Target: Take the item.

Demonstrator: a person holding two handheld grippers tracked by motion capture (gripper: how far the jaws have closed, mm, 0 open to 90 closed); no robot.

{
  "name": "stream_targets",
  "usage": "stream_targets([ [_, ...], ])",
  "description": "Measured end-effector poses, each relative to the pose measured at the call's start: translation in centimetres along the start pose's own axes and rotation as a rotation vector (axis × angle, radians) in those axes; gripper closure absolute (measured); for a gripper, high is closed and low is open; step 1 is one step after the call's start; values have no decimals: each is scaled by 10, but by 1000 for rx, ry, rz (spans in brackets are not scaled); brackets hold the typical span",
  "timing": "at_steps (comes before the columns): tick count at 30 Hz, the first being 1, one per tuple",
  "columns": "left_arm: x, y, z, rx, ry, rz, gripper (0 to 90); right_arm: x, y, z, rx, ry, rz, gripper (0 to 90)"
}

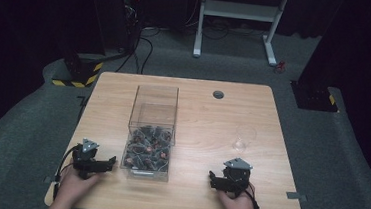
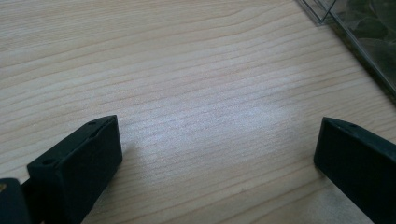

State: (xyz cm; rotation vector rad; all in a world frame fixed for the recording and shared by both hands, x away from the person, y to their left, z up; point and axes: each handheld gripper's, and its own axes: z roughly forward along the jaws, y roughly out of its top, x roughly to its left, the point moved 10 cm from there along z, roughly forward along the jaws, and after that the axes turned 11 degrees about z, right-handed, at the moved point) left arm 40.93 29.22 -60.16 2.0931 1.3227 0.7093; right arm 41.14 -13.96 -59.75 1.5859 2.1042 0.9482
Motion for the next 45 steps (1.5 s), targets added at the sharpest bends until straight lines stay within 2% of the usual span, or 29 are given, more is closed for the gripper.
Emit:
stream_targets([
  [23,-1,0,0,5,-3,-3,4,1,0,0,2,4,4,86],
  [34,-1,0,0,5,-3,-4,4,2,1,-2,-19,2,-20,124],
  [45,-1,0,0,4,-3,-4,4,13,8,-10,-52,45,-42,133],
])
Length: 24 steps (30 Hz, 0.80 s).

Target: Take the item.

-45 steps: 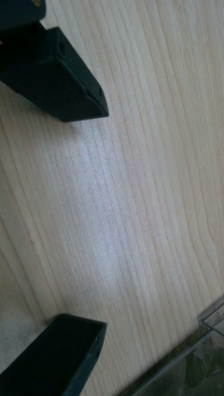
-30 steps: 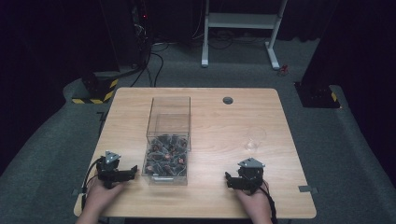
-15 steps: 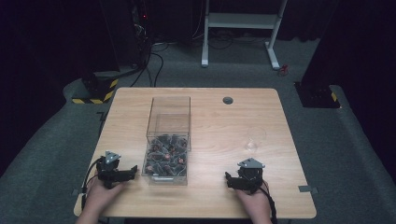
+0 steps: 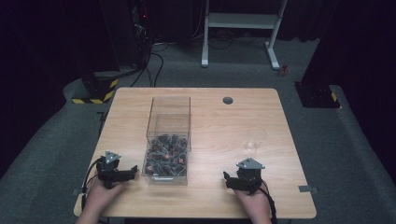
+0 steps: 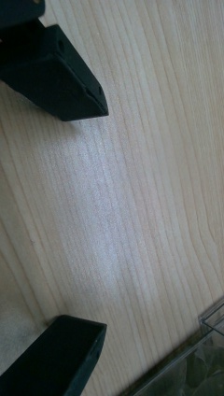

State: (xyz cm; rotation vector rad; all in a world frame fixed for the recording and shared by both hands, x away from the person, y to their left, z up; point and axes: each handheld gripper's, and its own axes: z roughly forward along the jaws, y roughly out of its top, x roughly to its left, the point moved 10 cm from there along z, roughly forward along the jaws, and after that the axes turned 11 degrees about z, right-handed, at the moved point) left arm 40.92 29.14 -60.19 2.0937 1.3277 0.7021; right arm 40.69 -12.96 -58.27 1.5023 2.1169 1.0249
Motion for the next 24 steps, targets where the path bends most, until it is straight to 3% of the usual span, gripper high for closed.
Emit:
stream_targets([
  [19,0,0,0,-3,1,-1,5,17,15,-11,-46,79,-24,143],
  [21,0,0,0,-2,0,0,5,19,17,-13,-47,79,-45,143],
  [24,1,0,0,-2,1,3,5,21,19,-15,-49,84,-26,144],
])
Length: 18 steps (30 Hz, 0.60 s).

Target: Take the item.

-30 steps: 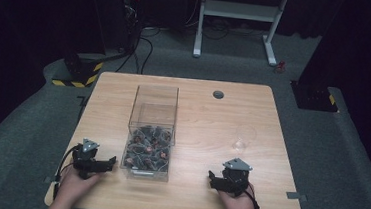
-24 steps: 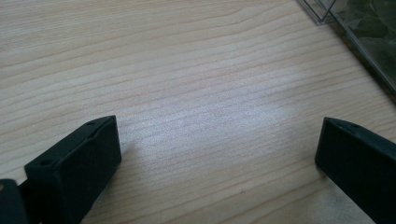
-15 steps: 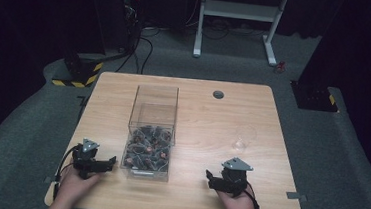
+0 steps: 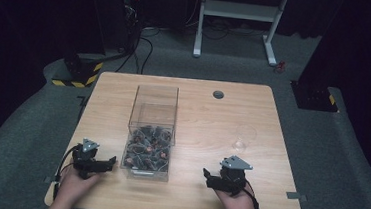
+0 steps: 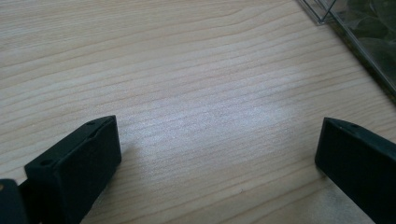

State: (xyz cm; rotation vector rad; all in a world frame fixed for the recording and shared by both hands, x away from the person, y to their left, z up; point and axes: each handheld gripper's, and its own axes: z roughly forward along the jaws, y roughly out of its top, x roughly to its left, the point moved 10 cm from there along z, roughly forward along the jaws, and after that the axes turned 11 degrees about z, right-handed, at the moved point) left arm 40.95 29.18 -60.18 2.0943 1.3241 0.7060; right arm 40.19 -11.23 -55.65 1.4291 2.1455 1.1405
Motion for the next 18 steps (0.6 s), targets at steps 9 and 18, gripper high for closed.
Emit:
stream_targets([
  [9,0,0,0,1,-1,-4,5,7,9,-1,-16,13,-5,145],
  [18,1,0,0,4,9,-4,1,19,20,-3,-32,34,-24,145],
])
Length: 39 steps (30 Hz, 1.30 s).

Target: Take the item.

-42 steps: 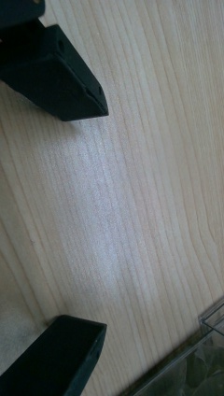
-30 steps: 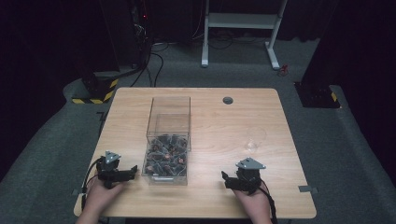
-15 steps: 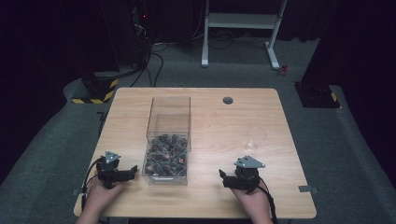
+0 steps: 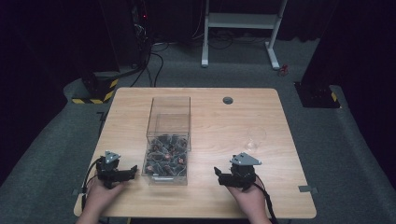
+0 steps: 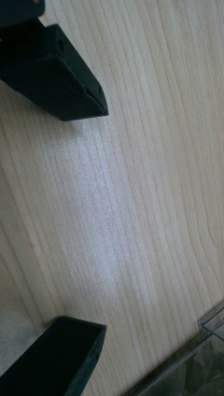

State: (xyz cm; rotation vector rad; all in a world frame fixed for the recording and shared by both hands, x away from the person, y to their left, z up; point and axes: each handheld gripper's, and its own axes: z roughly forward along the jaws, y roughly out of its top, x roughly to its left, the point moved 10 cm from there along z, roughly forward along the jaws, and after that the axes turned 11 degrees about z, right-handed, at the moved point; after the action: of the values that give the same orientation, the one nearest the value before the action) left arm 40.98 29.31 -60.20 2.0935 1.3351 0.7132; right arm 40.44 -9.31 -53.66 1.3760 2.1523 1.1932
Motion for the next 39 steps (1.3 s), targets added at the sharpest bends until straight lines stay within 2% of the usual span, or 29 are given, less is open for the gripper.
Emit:
stream_targets([
  [15,0,0,0,-1,0,-1,0,14,12,-2,-19,29,-11,148],
  [28,0,0,0,-1,-2,-3,0,28,24,-1,-34,54,-44,167],
  [39,0,0,0,-1,-2,-3,0,39,34,2,-40,80,-41,187],
])
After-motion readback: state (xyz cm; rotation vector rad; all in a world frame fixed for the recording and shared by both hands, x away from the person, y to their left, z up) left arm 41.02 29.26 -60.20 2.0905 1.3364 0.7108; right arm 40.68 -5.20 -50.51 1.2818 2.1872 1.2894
